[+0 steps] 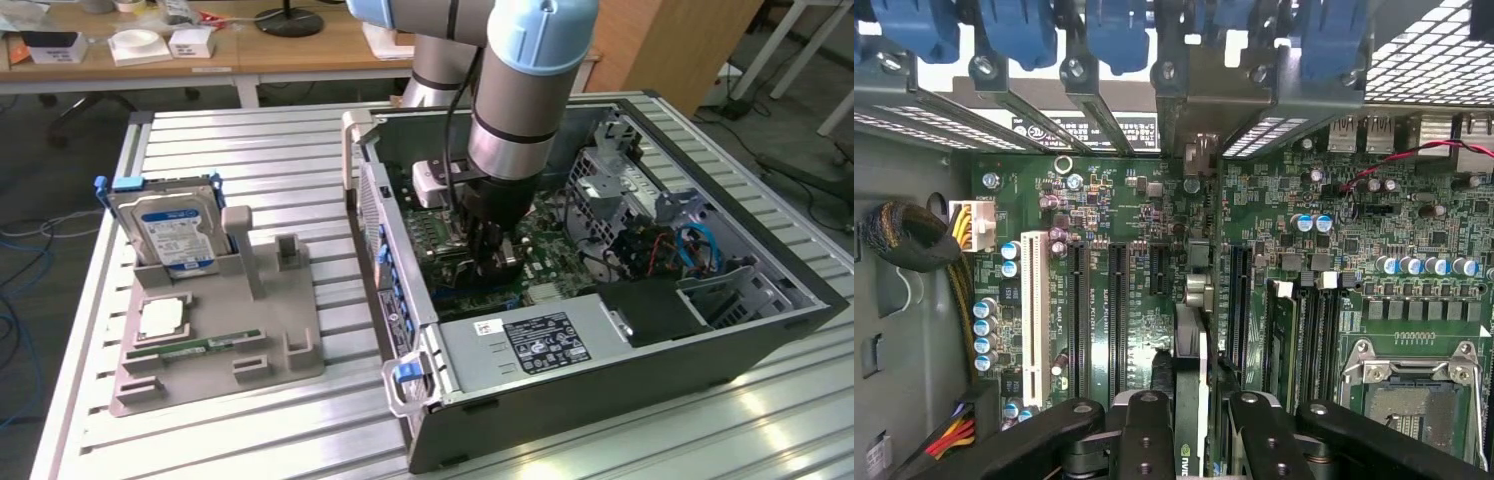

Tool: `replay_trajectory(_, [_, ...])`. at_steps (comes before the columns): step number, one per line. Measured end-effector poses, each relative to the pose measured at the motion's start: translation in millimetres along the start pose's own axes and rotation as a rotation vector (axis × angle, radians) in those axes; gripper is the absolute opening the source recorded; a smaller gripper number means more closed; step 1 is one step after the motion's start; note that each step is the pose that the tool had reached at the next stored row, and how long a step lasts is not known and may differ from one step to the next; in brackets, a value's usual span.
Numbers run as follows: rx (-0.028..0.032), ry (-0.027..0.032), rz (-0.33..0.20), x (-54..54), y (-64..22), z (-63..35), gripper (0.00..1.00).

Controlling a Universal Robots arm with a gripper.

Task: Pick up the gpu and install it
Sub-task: 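Insert the gpu into the slot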

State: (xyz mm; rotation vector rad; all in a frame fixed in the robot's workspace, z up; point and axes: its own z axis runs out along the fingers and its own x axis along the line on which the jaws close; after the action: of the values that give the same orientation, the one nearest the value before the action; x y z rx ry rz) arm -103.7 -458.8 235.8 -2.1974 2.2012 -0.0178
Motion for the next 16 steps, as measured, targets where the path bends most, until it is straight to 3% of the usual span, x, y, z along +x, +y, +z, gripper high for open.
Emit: replay_trajectory(16, [0.0004,-0.0008,0.000,-0.1,-0.1,0.0,0.27])
